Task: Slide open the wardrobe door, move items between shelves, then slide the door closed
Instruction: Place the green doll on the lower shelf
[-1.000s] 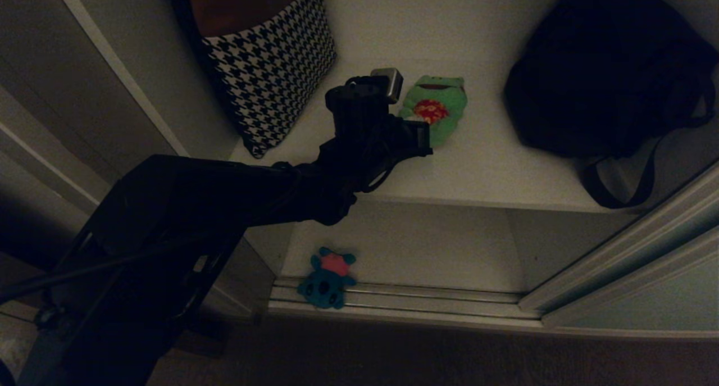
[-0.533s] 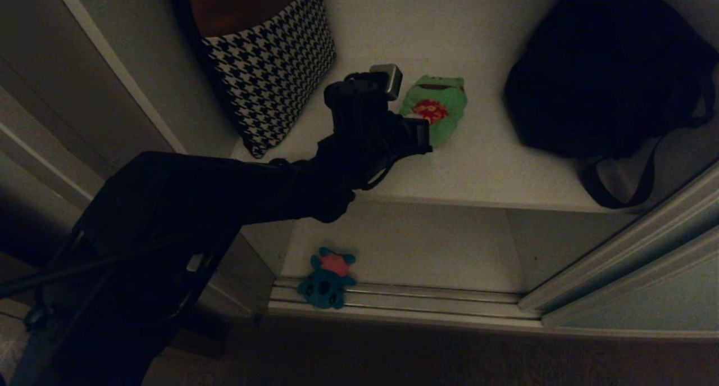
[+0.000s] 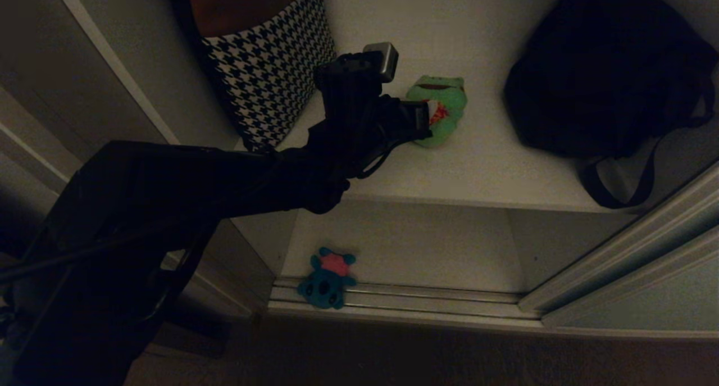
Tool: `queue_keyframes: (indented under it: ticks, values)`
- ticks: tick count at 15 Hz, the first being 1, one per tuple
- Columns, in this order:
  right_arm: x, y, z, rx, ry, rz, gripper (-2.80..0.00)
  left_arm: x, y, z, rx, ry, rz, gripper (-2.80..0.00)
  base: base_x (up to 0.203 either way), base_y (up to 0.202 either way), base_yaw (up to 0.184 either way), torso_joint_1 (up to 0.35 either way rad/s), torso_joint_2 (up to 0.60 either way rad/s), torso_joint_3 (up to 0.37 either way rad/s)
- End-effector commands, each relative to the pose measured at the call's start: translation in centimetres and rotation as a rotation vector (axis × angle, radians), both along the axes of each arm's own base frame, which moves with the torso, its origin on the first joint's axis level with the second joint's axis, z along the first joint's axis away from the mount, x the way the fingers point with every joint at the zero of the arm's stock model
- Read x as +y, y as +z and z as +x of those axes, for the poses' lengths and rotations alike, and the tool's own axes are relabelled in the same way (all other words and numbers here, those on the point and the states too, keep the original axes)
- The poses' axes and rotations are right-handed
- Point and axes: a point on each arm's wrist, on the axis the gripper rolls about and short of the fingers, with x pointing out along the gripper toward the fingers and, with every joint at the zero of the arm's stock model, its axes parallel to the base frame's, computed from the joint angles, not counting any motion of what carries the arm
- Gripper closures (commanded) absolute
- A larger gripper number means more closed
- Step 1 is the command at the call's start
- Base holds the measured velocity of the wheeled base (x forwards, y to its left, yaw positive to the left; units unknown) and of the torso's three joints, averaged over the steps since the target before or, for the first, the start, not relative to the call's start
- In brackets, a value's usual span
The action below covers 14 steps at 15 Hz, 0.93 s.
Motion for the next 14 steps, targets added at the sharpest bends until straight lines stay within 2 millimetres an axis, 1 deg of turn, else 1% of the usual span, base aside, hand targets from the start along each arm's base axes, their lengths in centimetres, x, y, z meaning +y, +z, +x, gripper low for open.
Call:
queue_keyframes:
  ticks: [1,5,8,11,14]
  values:
    - [0.0,0.0,0.0,-0.001,0.002,0.0,0.0,-0.3,-0.9,0.5,0.013,-0.001,0.003,-2.8,0.0,0.0,0.0,0.0,0.0,0.0]
    - [0.0,0.0,0.0,-0.001,0.001,0.0,0.0,-0.7,-3.2,1.7,0.037,0.005,0.016,-2.8,0.0,0.0,0.0,0.0,0.0,0.0]
    - [0.0,0.0,0.0,-0.001,0.001,0.0,0.0,-0.8,-4.2,2.4,0.0,-0.006,-0.006,-2.8,0.0,0.0,0.0,0.0,0.0,0.0]
    - [0.0,0.0,0.0,-0.001,0.002,0.0,0.0,-0.9,-5.4,3.1,0.016,-0.033,-0.003,-2.8,0.0,0.0,0.0,0.0,0.0,0.0]
    - [0.0,0.0,0.0,0.0,0.001,0.0,0.0,-0.5,-5.7,3.5,0.005,-0.042,-0.009,-2.8,0.0,0.0,0.0,0.0,0.0,0.0]
